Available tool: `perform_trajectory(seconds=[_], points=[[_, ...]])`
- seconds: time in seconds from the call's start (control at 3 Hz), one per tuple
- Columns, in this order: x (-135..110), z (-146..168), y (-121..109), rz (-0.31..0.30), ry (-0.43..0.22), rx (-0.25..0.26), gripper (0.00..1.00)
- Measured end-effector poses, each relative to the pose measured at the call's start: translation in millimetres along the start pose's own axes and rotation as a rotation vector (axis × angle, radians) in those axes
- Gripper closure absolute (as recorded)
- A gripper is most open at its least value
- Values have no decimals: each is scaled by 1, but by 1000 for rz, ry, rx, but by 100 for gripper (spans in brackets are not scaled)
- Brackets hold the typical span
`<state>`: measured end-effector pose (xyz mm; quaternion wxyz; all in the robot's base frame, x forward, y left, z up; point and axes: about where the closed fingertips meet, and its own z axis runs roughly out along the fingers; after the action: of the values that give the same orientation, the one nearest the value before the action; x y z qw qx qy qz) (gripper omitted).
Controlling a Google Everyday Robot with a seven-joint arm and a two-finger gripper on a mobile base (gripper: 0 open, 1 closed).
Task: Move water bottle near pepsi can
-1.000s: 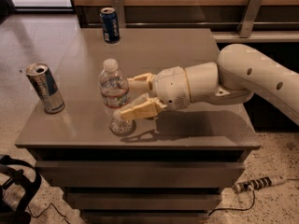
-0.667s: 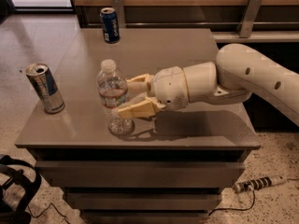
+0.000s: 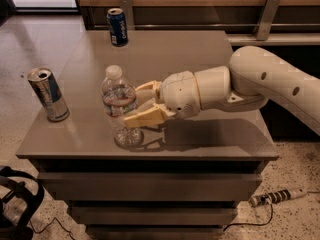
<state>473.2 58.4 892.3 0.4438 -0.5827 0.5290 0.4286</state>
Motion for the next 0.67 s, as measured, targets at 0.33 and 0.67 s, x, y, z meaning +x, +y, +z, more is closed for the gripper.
perform_trajectory(seconds=[0.33,0.67], points=[[-4,-5,-8,6,0,-5,100],[-15,-35,-38,39,-21,50,100]])
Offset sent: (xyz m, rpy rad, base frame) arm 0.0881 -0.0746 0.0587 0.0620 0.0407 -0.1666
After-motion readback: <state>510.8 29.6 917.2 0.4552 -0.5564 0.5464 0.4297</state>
